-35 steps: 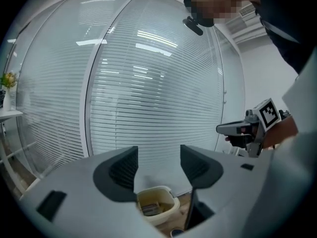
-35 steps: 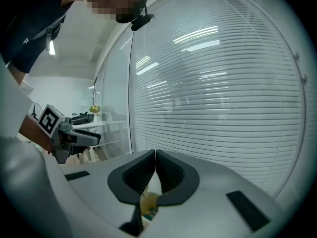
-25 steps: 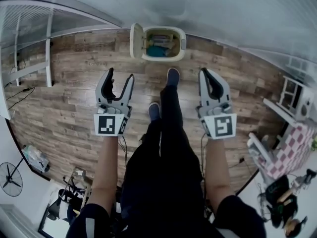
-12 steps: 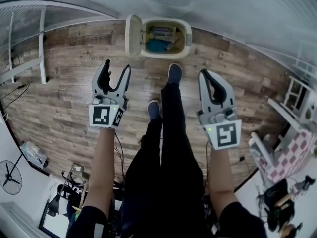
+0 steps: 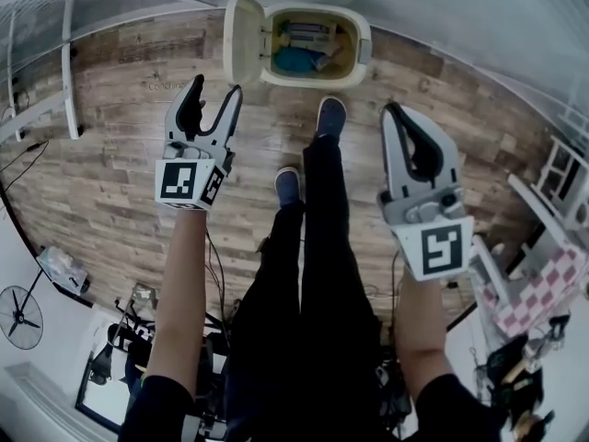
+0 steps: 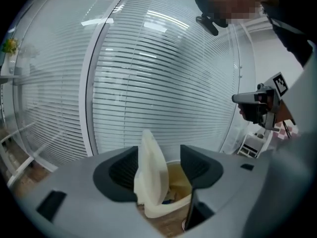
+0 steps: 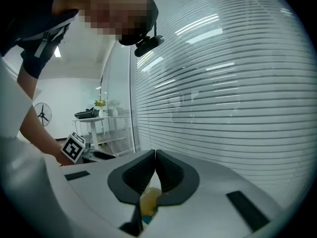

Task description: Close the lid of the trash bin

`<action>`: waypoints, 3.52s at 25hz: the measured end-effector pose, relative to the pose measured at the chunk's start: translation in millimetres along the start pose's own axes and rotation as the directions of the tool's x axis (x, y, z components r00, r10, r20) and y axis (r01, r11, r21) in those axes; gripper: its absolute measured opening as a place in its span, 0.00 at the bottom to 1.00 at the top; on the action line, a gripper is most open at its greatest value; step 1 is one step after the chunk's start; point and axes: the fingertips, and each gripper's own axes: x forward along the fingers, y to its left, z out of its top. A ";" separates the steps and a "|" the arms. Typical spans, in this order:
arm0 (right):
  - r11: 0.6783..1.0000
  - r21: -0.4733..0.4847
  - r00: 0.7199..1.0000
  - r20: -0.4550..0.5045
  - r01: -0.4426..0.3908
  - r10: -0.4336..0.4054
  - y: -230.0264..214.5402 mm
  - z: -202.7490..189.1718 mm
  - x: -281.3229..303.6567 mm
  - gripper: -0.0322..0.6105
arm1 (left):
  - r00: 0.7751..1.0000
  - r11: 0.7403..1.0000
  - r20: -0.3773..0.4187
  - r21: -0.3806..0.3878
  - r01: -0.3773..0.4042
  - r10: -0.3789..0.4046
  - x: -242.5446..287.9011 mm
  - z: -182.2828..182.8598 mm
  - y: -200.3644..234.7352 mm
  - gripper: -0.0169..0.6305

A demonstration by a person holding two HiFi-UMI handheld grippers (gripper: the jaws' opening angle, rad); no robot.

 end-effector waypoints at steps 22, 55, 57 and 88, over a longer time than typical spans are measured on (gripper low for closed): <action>0.999 0.042 1.000 -0.031 0.002 -0.001 -10.1 -18.0 1.1 0.06 | 0.985 0.986 -0.057 0.005 0.166 -0.165 39.6 -15.9 -32.1 0.20; 0.987 0.144 0.995 -0.079 0.077 -0.066 -35.4 -52.5 -2.2 0.06 | 0.886 0.902 -0.179 -0.020 0.430 -0.427 137.0 -82.2 -159.9 0.17; 0.985 0.146 0.994 -0.079 0.087 -0.076 -38.7 -54.1 -3.3 0.06 | 0.880 0.901 -0.201 -0.051 0.430 -0.431 142.9 -90.3 -162.6 0.16; 0.989 0.085 0.983 -0.148 0.120 -0.107 -55.2 -85.4 -14.6 0.06 | 0.783 0.960 -0.557 -0.196 0.197 -0.275 191.7 -173.7 -167.4 0.18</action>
